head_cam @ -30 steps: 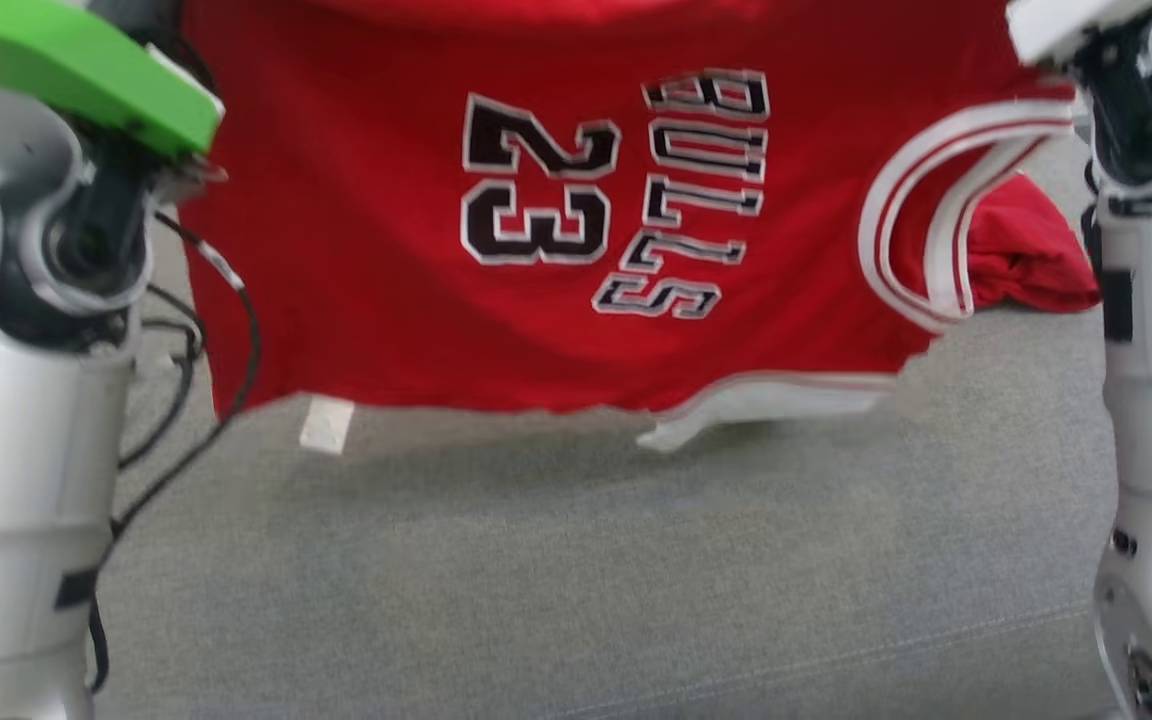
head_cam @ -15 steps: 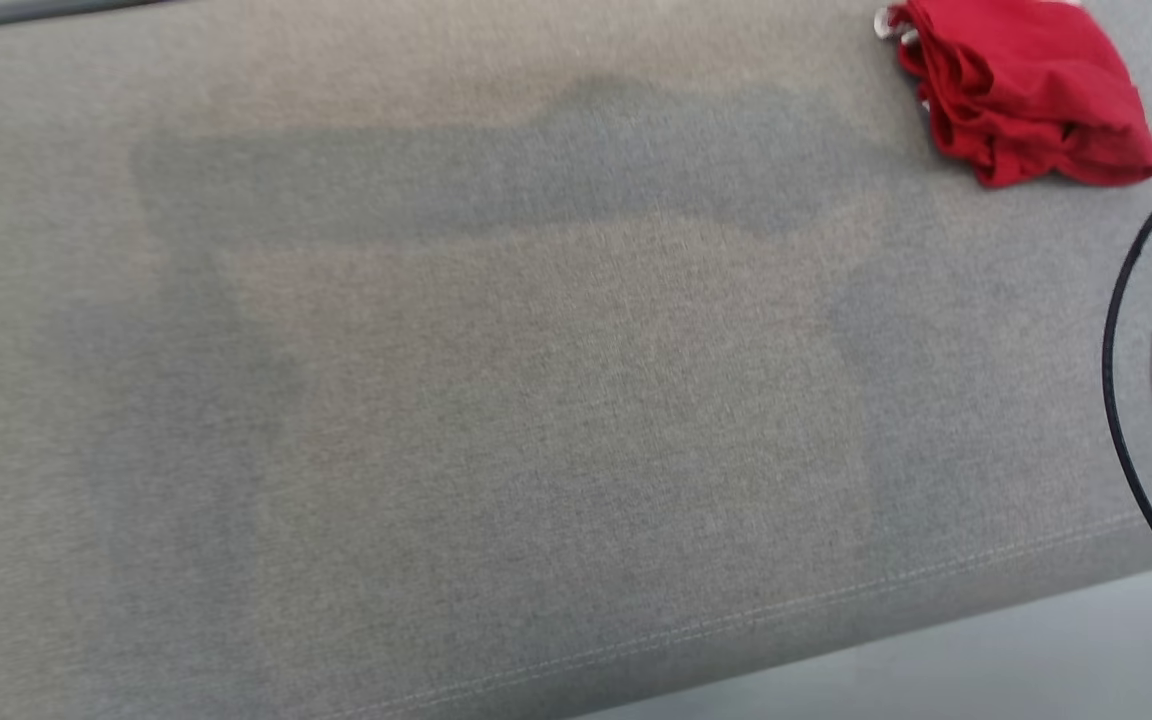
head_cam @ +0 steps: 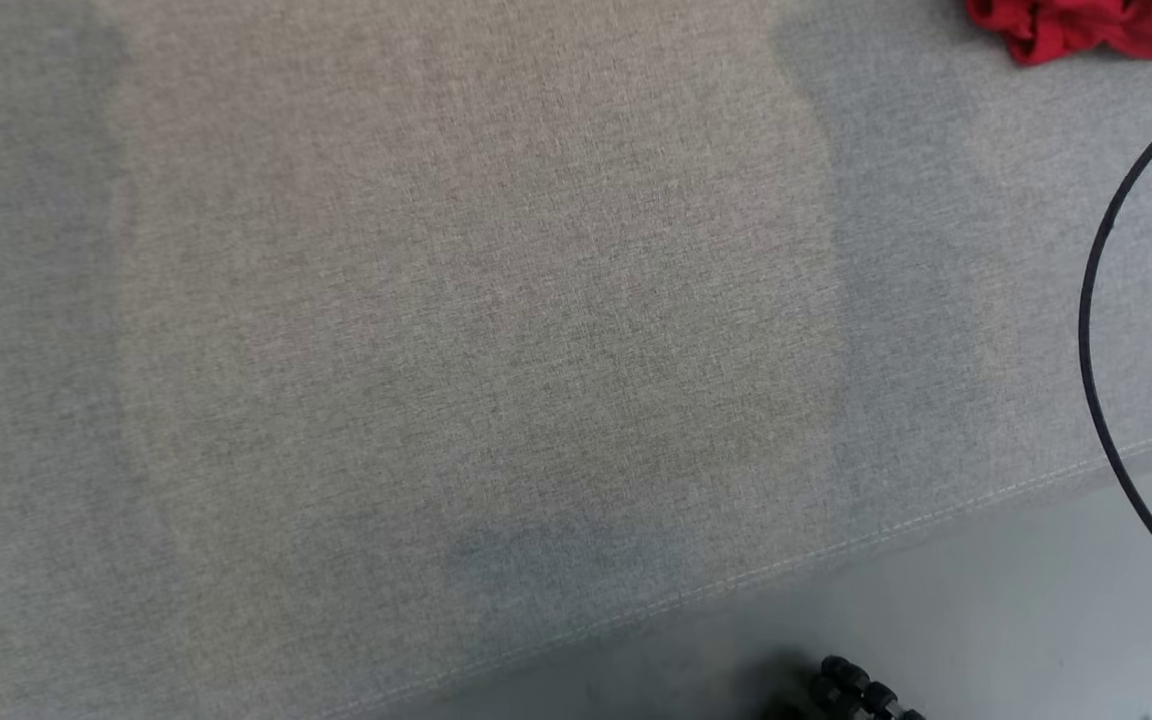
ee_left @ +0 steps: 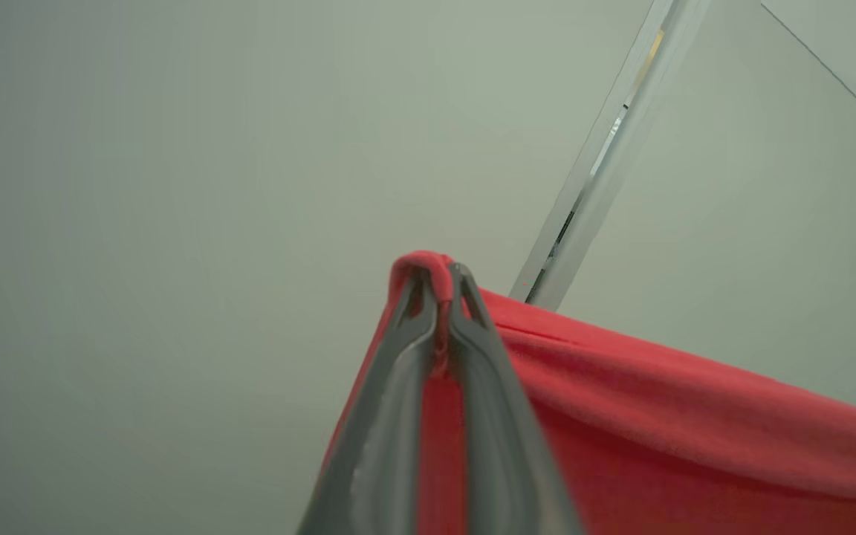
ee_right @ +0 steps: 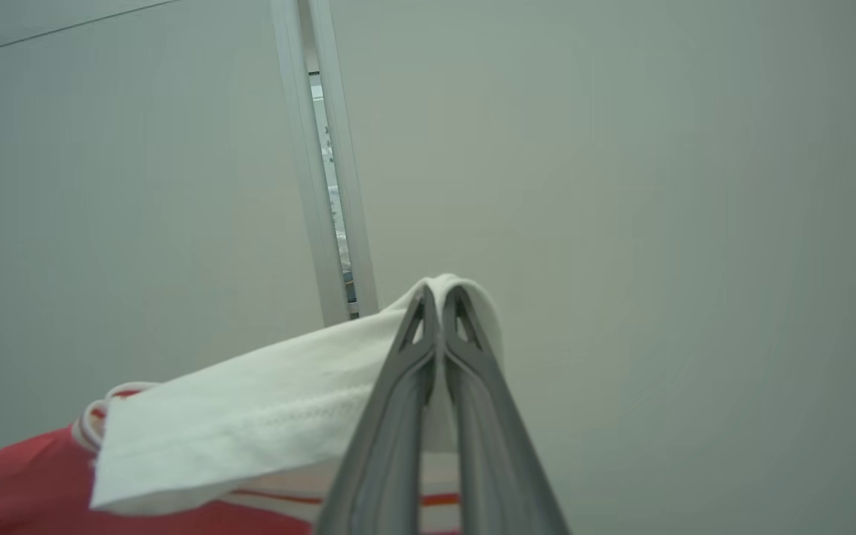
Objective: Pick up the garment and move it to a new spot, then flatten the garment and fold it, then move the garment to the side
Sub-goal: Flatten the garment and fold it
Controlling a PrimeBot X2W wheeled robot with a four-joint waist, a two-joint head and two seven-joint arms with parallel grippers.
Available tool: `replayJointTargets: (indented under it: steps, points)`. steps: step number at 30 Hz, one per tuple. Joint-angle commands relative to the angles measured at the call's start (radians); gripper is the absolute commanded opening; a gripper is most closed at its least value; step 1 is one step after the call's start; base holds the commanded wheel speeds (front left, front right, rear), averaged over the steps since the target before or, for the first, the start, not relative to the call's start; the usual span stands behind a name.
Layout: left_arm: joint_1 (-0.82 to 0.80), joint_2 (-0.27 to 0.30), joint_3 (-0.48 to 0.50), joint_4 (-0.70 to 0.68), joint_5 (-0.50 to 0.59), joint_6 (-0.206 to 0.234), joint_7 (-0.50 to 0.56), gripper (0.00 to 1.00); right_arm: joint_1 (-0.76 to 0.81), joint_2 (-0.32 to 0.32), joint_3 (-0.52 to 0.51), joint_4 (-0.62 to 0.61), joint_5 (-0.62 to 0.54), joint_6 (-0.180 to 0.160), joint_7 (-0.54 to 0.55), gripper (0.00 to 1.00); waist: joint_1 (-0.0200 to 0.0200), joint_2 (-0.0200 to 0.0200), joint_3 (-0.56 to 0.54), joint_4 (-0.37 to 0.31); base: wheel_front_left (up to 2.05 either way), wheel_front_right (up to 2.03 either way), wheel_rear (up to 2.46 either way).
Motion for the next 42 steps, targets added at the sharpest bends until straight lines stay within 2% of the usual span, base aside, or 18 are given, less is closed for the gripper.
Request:
replayJointTargets:
  steps: [1, 7, 10, 15, 20, 27, 30, 32, 37, 42]
  points:
    - [-0.025, 0.005, 0.004, 0.012, 0.0, -0.006, -0.009, 0.0, 0.017, -0.007, 0.0, -0.011, 0.006, -0.002, -0.003, 0.0, -0.0003, 0.0, 0.05, -0.021, 0.0, 0.0, 0.0]
    - [-0.039, -0.015, 0.018, 0.07, -0.014, -0.035, -0.024, 0.0, 0.034, -0.005, 0.028, 0.0, 0.013, -0.002, -0.003, 0.0, -0.0003, 0.0, 0.061, 0.001, 0.0, 0.0, 0.0]
    - [-0.006, -0.021, 0.022, 0.088, -0.03, -0.069, -0.027, 0.0, 0.062, -0.005, 0.07, 0.019, 0.038, -0.002, -0.003, 0.0, -0.0003, 0.0, 0.056, 0.013, 0.0, 0.0, 0.0]
    - [0.093, -0.026, 0.038, 0.111, -0.089, -0.116, -0.02, 0.0, 0.156, -0.004, 0.195, 0.055, 0.099, -0.002, -0.003, 0.0, -0.0003, 0.0, 0.02, 0.037, 0.0, 0.0, 0.0]
    - [0.266, -0.012, 0.026, 0.075, -0.14, -0.137, -0.008, 0.0, 0.318, -0.01, 0.314, 0.015, 0.212, -0.002, 0.001, 0.0, -0.0003, 0.0, -0.043, 0.05, 0.0, 0.0, 0.0]
    - [0.608, 0.022, -0.006, -0.109, -0.228, -0.14, 0.006, 0.0, 0.641, -0.085, 0.436, -0.165, 0.411, -0.001, 0.061, 0.0, -0.0003, 0.0, -0.153, 0.064, 0.0, 0.0, 0.0]
    - [0.755, 0.03, -0.016, -0.19, -0.252, -0.141, 0.004, 0.0, 0.791, -0.142, 0.451, -0.259, 0.467, -0.001, 0.079, 0.0, -0.0003, 0.0, -0.197, 0.08, 0.0, 0.0, 0.0]
    - [0.894, 0.035, -0.023, -0.261, -0.25, -0.14, -0.004, 0.0, 0.946, -0.175, 0.443, -0.364, 0.512, -0.001, 0.091, 0.0, -0.0003, 0.0, -0.236, 0.094, 0.0, 0.0, 0.0]
    - [1.049, 0.047, -0.039, -0.345, -0.217, -0.119, -0.018, 0.0, 1.138, -0.212, 0.422, -0.508, 0.516, -0.001, 0.098, 0.0, -0.0003, 0.0, -0.282, 0.105, 0.0, 0.0, 0.0]
    - [1.231, 0.033, -0.039, -0.42, -0.184, -0.089, -0.029, 0.0, 1.341, -0.209, 0.365, -0.62, 0.476, -0.001, 0.127, 0.0, -0.0003, 0.0, -0.329, 0.111, 0.0, 0.0, 0.0]
